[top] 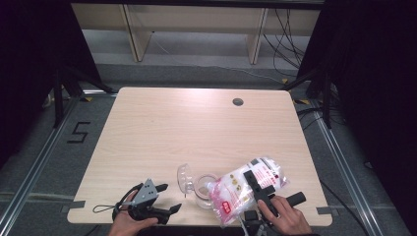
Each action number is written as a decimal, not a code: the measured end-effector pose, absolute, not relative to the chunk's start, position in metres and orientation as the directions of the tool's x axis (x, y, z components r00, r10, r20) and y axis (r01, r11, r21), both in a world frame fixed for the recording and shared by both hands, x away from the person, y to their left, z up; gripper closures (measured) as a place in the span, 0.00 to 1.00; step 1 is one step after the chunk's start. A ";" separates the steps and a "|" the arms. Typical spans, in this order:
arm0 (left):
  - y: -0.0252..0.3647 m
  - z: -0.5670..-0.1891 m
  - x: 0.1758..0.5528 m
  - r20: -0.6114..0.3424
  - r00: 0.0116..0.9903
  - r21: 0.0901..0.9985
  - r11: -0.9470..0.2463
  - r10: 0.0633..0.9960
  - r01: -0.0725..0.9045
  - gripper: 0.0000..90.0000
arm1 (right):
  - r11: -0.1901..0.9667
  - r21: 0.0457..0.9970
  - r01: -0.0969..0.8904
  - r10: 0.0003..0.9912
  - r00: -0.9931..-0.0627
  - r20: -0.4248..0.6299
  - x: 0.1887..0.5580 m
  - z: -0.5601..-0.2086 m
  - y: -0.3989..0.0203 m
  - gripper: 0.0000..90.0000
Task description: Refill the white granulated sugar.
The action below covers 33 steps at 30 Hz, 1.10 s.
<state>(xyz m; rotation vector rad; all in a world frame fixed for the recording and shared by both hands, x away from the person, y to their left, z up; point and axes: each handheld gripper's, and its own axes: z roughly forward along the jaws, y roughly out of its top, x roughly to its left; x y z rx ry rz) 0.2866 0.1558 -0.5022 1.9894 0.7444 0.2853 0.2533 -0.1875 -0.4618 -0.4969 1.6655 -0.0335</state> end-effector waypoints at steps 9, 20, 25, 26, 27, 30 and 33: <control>0.155 -0.503 0.286 -0.099 0.787 0.854 -0.355 0.608 0.382 0.21 | 0.902 -0.278 -0.330 -0.317 -0.070 -0.946 0.255 -0.463 -0.185 0.56; 0.155 -0.503 0.286 -0.101 0.787 0.853 -0.355 0.608 0.383 0.21 | 0.896 -0.307 -0.321 -0.342 -0.057 -0.938 0.254 -0.462 -0.186 0.56; 0.155 -0.503 0.286 -0.101 0.787 0.853 -0.353 0.609 0.383 0.21 | 0.902 -0.296 -0.315 -0.328 -0.053 -0.943 0.253 -0.464 -0.186 0.56; 0.155 -0.503 0.286 -0.101 0.787 0.854 -0.354 0.608 0.382 0.21 | 0.898 -0.305 -0.317 -0.336 -0.047 -0.941 0.253 -0.464 -0.186 0.56; 0.155 -0.503 0.286 -0.101 0.787 0.853 -0.354 0.608 0.383 0.21 | 0.891 -0.319 -0.324 -0.347 -0.031 -0.937 0.253 -0.462 -0.185 0.56; 0.155 -0.503 0.286 -0.098 0.790 0.851 -0.360 0.606 0.381 0.21 | 0.893 -0.319 -0.317 -0.347 -0.034 -0.937 0.253 -0.462 -0.186 0.56; 0.155 -0.503 0.286 -0.096 0.787 0.851 -0.360 0.609 0.382 0.21 | 0.891 -0.332 -0.309 -0.356 -0.023 -0.934 0.253 -0.461 -0.186 0.56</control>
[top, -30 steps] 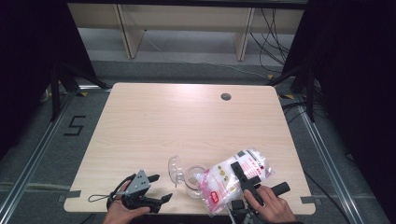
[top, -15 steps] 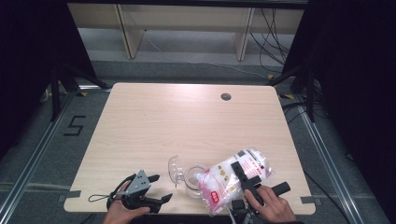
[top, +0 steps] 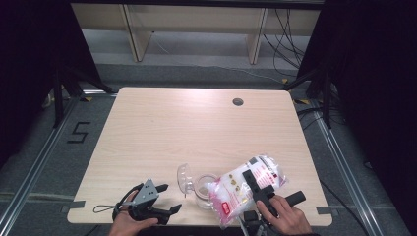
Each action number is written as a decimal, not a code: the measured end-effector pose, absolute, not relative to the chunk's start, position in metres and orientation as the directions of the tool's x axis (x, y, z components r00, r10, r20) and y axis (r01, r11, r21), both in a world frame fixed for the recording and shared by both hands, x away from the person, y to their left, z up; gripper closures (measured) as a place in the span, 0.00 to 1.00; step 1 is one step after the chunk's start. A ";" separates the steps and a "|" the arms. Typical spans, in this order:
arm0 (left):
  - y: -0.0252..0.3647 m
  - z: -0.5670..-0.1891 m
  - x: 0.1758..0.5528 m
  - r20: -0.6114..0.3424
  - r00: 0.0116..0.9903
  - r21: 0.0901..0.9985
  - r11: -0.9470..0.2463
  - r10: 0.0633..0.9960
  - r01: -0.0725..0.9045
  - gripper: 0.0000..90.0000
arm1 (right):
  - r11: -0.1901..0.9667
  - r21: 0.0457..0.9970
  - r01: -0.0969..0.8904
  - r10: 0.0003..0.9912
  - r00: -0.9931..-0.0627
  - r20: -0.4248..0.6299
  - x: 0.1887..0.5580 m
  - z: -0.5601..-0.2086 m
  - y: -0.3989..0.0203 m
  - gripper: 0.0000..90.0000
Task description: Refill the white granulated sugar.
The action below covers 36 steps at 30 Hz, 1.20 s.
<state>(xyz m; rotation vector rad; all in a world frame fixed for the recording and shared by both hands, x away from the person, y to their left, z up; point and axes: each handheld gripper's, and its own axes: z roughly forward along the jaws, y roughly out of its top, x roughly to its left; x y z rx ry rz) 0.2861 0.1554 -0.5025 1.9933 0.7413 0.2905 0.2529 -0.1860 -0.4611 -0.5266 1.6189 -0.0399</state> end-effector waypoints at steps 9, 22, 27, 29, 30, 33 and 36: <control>0.156 -0.502 0.286 -0.083 0.785 0.844 -0.376 0.614 0.383 0.21 | 0.888 -0.336 -0.314 -0.361 -0.026 -0.932 0.253 -0.462 -0.186 0.57; 0.154 -0.504 0.286 -0.109 0.787 0.857 -0.343 0.607 0.384 0.21 | 0.887 -0.330 -0.324 -0.351 -0.007 -0.936 0.254 -0.457 -0.186 0.57; 0.154 -0.504 0.286 -0.109 0.787 0.857 -0.343 0.608 0.384 0.21 | 0.889 -0.343 -0.304 -0.377 -0.057 -0.925 0.253 -0.456 -0.186 0.57; 0.154 -0.503 0.286 -0.107 0.785 0.853 -0.350 0.610 0.388 0.21 | 0.884 -0.351 -0.308 -0.382 -0.045 -0.923 0.253 -0.455 -0.186 0.57; 0.154 -0.503 0.286 -0.105 0.785 0.852 -0.352 0.610 0.388 0.21 | 0.884 -0.352 -0.307 -0.382 -0.041 -0.923 0.253 -0.455 -0.186 0.57; 0.154 -0.504 0.286 -0.108 0.786 0.855 -0.347 0.609 0.386 0.21 | 0.882 -0.359 -0.306 -0.387 -0.033 -0.922 0.253 -0.454 -0.186 0.57; 0.154 -0.504 0.286 -0.108 0.786 0.856 -0.346 0.608 0.385 0.21 | 0.878 -0.364 -0.311 -0.392 -0.028 -0.920 0.252 -0.454 -0.186 0.58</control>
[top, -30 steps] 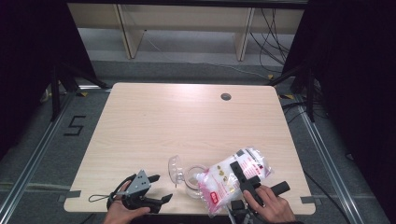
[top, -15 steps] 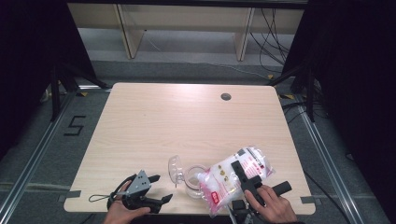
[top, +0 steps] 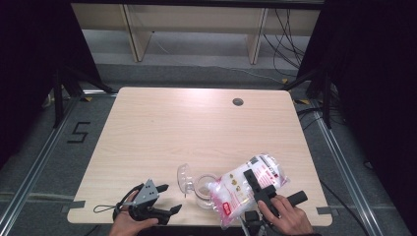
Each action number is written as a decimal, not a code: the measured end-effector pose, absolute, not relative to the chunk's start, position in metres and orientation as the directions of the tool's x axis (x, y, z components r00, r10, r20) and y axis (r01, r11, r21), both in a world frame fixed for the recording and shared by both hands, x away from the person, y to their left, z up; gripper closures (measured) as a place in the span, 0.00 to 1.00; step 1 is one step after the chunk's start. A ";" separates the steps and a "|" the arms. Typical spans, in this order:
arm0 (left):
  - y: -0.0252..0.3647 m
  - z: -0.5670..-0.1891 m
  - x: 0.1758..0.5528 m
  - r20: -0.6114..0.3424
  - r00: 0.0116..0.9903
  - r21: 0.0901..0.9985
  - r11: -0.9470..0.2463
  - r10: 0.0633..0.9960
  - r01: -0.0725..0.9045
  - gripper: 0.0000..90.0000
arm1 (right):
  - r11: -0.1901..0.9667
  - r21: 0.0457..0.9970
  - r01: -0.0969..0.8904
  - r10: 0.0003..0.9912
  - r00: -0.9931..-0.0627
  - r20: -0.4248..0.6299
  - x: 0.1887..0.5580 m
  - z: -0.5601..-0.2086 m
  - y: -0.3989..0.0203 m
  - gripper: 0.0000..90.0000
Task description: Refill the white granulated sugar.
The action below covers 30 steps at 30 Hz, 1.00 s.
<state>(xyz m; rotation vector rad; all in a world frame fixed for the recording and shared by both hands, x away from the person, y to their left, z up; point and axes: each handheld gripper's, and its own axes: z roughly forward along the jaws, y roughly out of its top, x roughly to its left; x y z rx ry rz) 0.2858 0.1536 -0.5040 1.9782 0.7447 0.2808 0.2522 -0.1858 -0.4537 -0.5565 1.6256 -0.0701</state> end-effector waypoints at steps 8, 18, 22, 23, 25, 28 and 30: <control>0.154 -0.504 0.286 -0.109 0.787 0.857 -0.343 0.607 0.384 0.21 | 0.876 -0.356 -0.327 -0.379 -0.009 -0.925 0.253 -0.454 -0.186 0.58; 0.153 -0.504 0.286 -0.111 0.785 0.855 -0.343 0.610 0.388 0.21 | 0.873 -0.374 -0.312 -0.403 -0.033 -0.914 0.250 -0.451 -0.185 0.58; 0.154 -0.504 0.286 -0.105 0.785 0.855 -0.348 0.611 0.386 0.21 | 0.868 -0.384 -0.315 -0.412 -0.025 -0.911 0.250 -0.450 -0.185 0.58; 0.154 -0.504 0.286 -0.104 0.784 0.853 -0.350 0.612 0.387 0.21 | 0.868 -0.386 -0.313 -0.413 -0.024 -0.910 0.249 -0.449 -0.185 0.58; 0.153 -0.504 0.286 -0.111 0.785 0.856 -0.343 0.609 0.387 0.21 | 0.865 -0.388 -0.319 -0.405 0.014 -0.914 0.249 -0.451 -0.186 0.58; 0.153 -0.504 0.286 -0.111 0.785 0.856 -0.342 0.610 0.387 0.21 | 0.865 -0.392 -0.314 -0.408 0.016 -0.913 0.249 -0.450 -0.186 0.58; 0.154 -0.504 0.286 -0.104 0.785 0.854 -0.349 0.611 0.386 0.21 | 0.864 -0.398 -0.307 -0.415 0.011 -0.910 0.248 -0.449 -0.186 0.58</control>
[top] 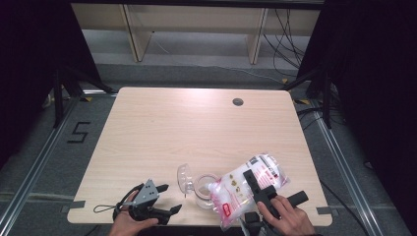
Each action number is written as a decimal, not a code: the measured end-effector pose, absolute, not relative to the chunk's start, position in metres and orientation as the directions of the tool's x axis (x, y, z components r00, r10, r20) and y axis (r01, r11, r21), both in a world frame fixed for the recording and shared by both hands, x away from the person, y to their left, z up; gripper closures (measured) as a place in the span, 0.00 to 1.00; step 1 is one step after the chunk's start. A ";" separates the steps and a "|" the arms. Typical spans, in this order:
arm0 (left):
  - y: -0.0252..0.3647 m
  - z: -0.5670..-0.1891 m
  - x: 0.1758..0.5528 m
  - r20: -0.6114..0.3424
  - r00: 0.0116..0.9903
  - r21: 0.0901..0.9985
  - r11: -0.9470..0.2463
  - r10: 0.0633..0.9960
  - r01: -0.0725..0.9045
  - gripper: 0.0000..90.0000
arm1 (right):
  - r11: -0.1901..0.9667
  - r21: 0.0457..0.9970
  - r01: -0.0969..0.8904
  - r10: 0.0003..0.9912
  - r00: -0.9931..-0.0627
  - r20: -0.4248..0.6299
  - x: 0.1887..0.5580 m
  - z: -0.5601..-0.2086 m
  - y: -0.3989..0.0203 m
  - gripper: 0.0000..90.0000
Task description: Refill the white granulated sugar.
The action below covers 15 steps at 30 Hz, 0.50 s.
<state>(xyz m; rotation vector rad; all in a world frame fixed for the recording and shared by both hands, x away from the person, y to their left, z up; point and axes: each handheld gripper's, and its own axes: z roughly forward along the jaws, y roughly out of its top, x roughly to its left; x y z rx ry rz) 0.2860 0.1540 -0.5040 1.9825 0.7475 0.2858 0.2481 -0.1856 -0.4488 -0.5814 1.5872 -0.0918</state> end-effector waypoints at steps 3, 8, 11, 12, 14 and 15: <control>0.154 -0.504 0.286 -0.109 0.790 0.853 -0.352 0.603 0.386 0.21 | 0.870 -0.391 -0.300 -0.409 0.006 -0.913 0.247 -0.449 -0.186 0.58; 0.154 -0.504 0.286 -0.104 0.788 0.852 -0.354 0.607 0.385 0.21 | 0.863 -0.401 -0.308 -0.417 0.014 -0.909 0.248 -0.448 -0.187 0.58; 0.154 -0.504 0.286 -0.100 0.790 0.852 -0.357 0.605 0.382 0.21 | 0.854 -0.419 -0.309 -0.433 0.024 -0.901 0.248 -0.447 -0.187 0.58; 0.154 -0.504 0.286 -0.103 0.789 0.852 -0.356 0.606 0.384 0.21 | 0.854 -0.417 -0.310 -0.432 0.025 -0.902 0.248 -0.447 -0.187 0.58; 0.153 -0.504 0.286 -0.106 0.790 0.852 -0.354 0.604 0.385 0.21 | 0.870 -0.393 -0.299 -0.409 0.008 -0.912 0.247 -0.447 -0.188 0.58; 0.153 -0.504 0.286 -0.106 0.790 0.852 -0.354 0.604 0.385 0.21 | 0.871 -0.391 -0.297 -0.408 0.006 -0.913 0.247 -0.447 -0.188 0.58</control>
